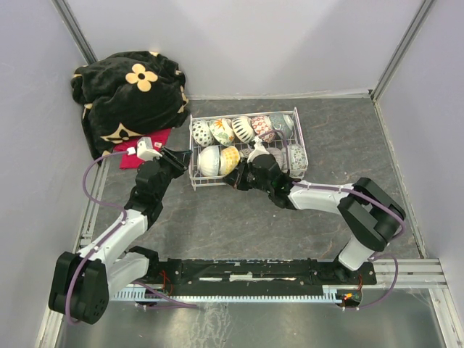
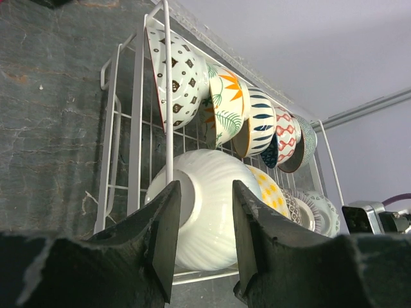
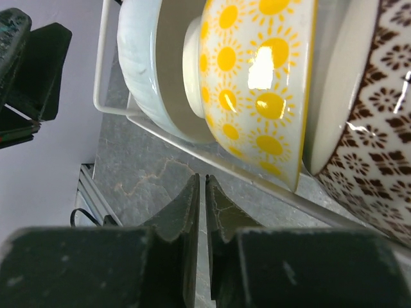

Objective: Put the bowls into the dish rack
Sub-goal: Turn the bowl upside down on the dish rack, then reset both arms

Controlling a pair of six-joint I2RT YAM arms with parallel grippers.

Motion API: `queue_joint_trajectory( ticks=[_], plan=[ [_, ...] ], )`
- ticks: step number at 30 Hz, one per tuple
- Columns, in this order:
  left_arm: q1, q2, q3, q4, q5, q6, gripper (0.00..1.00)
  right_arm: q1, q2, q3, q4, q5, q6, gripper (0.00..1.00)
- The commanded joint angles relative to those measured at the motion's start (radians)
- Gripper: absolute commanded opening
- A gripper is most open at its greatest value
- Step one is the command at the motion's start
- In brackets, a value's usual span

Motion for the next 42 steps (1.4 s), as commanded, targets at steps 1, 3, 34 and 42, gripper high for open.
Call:
queue_joint_trajectory(
  ticks=[1, 3, 34, 42],
  plan=[
    [-0.001, 0.002, 0.029, 0.043, 0.004, -0.029, 0.45, 0.002, -0.071, 0.043, -0.066, 0.015, -0.037, 0.16],
    [-0.001, 0.010, 0.033, 0.043, 0.004, -0.024, 0.45, 0.002, -0.081, 0.048, -0.083, 0.012, -0.043, 0.16],
    [-0.001, -0.165, 0.190, -0.351, -0.076, 0.090, 0.74, 0.014, -0.702, 0.043, -0.863, 0.357, -0.384, 0.56],
    [-0.001, -0.300, 0.159, -0.465, -0.094, 0.068, 1.00, 0.014, -0.897, -0.014, -1.025, 0.491, -0.364, 0.59]
  ],
)
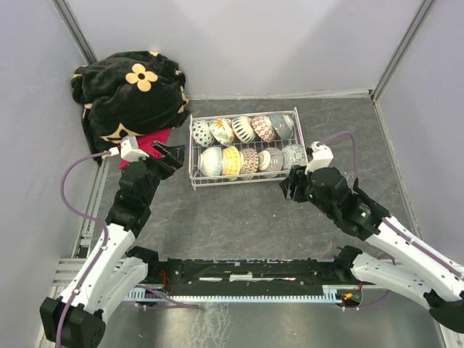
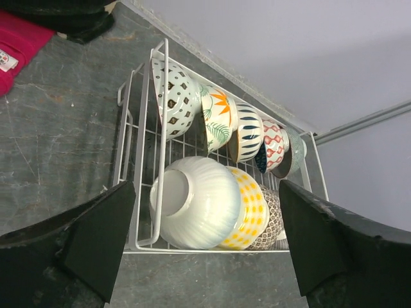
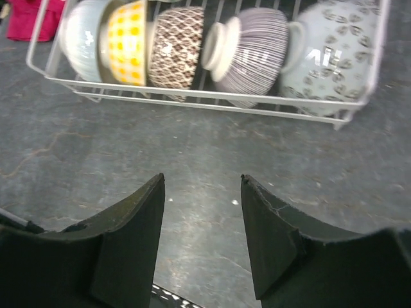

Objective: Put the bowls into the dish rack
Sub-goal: Reset both arms

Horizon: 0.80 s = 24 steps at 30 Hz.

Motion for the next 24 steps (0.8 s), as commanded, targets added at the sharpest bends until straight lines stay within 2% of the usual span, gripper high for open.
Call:
queue_joint_trajectory(
  ticks=[1, 9, 14, 17, 20, 23, 24],
  plan=[
    [-0.001, -0.062, 0.009, -0.080, -0.022, 0.009, 0.99, 0.003, -0.100, -0.024, -0.132, 0.117, 0.000, 0.59],
    [-0.001, -0.178, -0.076, -0.143, -0.003, -0.022, 0.99, 0.002, -0.256, -0.065, -0.272, 0.171, 0.048, 0.60],
    [-0.001, -0.242, -0.103, -0.156, -0.050, 0.007, 0.99, 0.002, -0.313, -0.100, -0.267, 0.198, 0.030, 0.63],
    [-0.001, -0.232, -0.113, -0.130, -0.104, 0.024, 0.99, 0.002, -0.292, -0.112, -0.229, 0.282, -0.005, 0.64],
    [-0.001, -0.205, -0.162, -0.010, -0.104, 0.087, 0.99, -0.007, -0.216, -0.135, -0.138, 0.396, -0.072, 0.67],
    [-0.001, -0.164, -0.206, 0.096, -0.135, 0.155, 0.99, -0.088, -0.140, -0.139, -0.053, 0.397, -0.125, 0.69],
    [-0.001, -0.142, -0.214, 0.124, -0.152, 0.177, 0.99, -0.132, -0.125, -0.141, -0.022, 0.373, -0.138, 0.73]
  ],
)
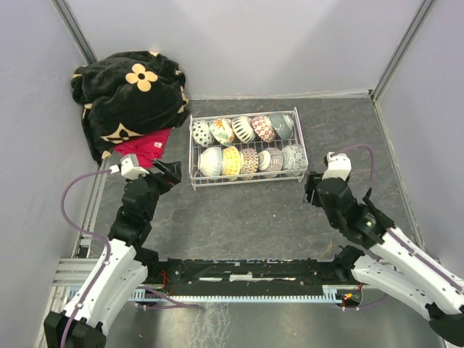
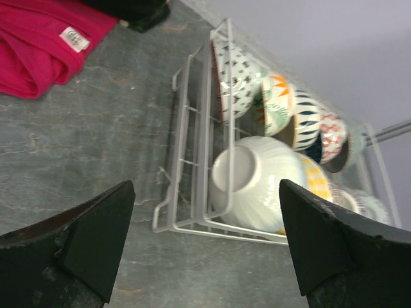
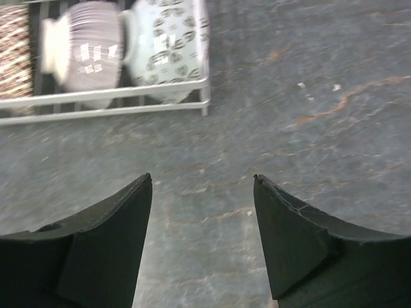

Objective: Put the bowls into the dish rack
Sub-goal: Reset both arms

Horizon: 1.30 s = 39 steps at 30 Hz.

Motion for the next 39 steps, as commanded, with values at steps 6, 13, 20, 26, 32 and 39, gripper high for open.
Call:
queue_joint_trajectory(
  ticks=[6, 13, 20, 26, 32, 39],
  plan=[
    [0.001, 0.235, -0.076, 0.323, -0.187, 0.275, 0.99, -0.517, 0.128, -0.123, 0.390, -0.129, -0.140, 1.00],
    [0.055, 0.385, -0.155, 0.561, -0.235, 0.416, 0.99, -0.743, 0.234, -0.346, 0.826, -0.172, -0.209, 1.00],
    [0.148, 0.541, -0.128, 0.685, -0.215, 0.552, 0.99, -0.751, 0.527, -0.407, 1.236, -0.050, -0.260, 1.00],
    [0.247, 0.679, -0.184, 0.916, -0.105, 0.583, 0.99, -0.750, 0.694, -0.413, 1.466, -0.059, -0.282, 1.00],
    [0.270, 0.840, -0.163, 1.068, -0.079, 0.613, 0.99, -0.737, 0.726, -0.412, 1.491, -0.084, -0.311, 1.00],
    [0.271, 0.891, -0.188, 1.168, -0.002, 0.642, 0.99, -0.727, 0.810, -0.430, 1.612, -0.273, -0.409, 0.99]
  ],
)
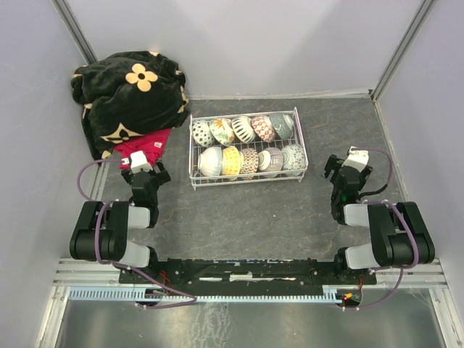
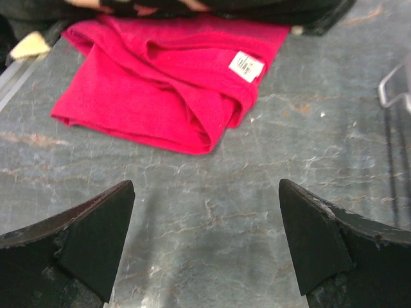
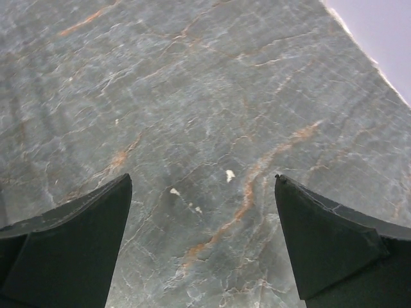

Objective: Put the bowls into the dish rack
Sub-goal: Reset both arms

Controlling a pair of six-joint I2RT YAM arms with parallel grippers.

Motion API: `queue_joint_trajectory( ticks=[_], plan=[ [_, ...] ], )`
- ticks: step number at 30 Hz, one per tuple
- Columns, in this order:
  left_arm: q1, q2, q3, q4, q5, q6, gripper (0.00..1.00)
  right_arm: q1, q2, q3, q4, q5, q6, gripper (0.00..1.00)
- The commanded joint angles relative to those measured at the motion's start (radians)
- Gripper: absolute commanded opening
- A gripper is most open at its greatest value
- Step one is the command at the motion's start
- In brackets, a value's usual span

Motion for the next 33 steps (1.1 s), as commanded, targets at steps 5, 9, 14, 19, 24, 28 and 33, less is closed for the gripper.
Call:
queue_joint_trajectory(
  ticks=[5, 9, 14, 19, 24, 28, 33],
  plan=[
    [0.005, 0.053, -0.054, 0.299, 0.191, 0.128, 0.99, 0.037, 0.099, 0.056, 0.090, -0.113, -0.110, 0.99],
    [0.005, 0.071, 0.006, 0.211, 0.210, 0.135, 0.99, 0.037, 0.106, 0.075, 0.044, -0.113, -0.111, 0.99],
    [0.005, 0.073, 0.004, 0.212, 0.211, 0.134, 0.99, 0.037, 0.107, 0.076, 0.050, -0.110, -0.109, 0.99],
    [0.001, 0.075, 0.004, 0.213, 0.206, 0.135, 0.99, 0.037, 0.108, 0.076, 0.051, -0.110, -0.109, 0.99],
    [0.001, 0.073, 0.002, 0.215, 0.208, 0.134, 0.99, 0.037, 0.108, 0.075, 0.052, -0.110, -0.108, 0.99],
    [0.002, 0.074, 0.002, 0.215, 0.207, 0.134, 0.99, 0.038, 0.112, 0.071, 0.065, -0.110, -0.109, 0.99],
    [0.001, 0.073, 0.002, 0.216, 0.208, 0.134, 0.99, 0.039, 0.113, 0.073, 0.064, -0.107, -0.108, 1.00]
  ],
)
